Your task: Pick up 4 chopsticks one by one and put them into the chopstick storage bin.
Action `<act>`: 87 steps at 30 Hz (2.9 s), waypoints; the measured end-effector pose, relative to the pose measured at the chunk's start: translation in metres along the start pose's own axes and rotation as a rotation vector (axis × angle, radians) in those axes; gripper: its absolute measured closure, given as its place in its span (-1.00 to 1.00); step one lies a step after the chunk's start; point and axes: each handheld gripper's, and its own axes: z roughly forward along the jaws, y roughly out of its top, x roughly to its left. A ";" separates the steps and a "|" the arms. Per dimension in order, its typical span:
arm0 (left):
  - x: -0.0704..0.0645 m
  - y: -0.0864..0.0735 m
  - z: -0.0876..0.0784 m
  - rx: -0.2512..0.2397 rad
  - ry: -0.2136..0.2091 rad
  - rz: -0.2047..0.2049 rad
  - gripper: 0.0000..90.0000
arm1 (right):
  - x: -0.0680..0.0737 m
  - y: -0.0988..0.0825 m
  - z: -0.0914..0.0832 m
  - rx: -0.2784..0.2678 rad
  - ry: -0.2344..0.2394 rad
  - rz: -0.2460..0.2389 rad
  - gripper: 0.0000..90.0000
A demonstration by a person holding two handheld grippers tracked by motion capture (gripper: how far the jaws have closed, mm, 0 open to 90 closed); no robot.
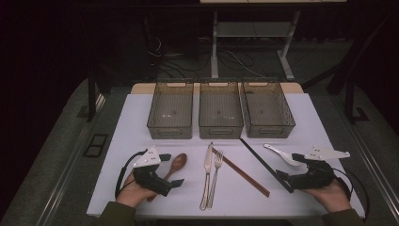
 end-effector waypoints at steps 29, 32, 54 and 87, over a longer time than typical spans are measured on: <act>0.000 -0.001 0.001 0.009 -0.004 -0.002 -1.00 | -0.014 -0.005 0.009 0.118 0.022 0.020 0.48; 0.000 -0.001 0.001 0.009 -0.005 -0.005 -1.00 | -0.013 -0.006 0.012 0.141 0.031 0.011 0.60; 0.000 -0.002 0.001 0.008 -0.004 -0.006 -1.00 | -0.007 -0.011 0.023 0.249 0.046 -0.034 0.84; 0.000 -0.002 0.001 0.014 -0.003 -0.001 -1.00 | -0.008 -0.012 0.026 0.300 0.005 -0.072 0.86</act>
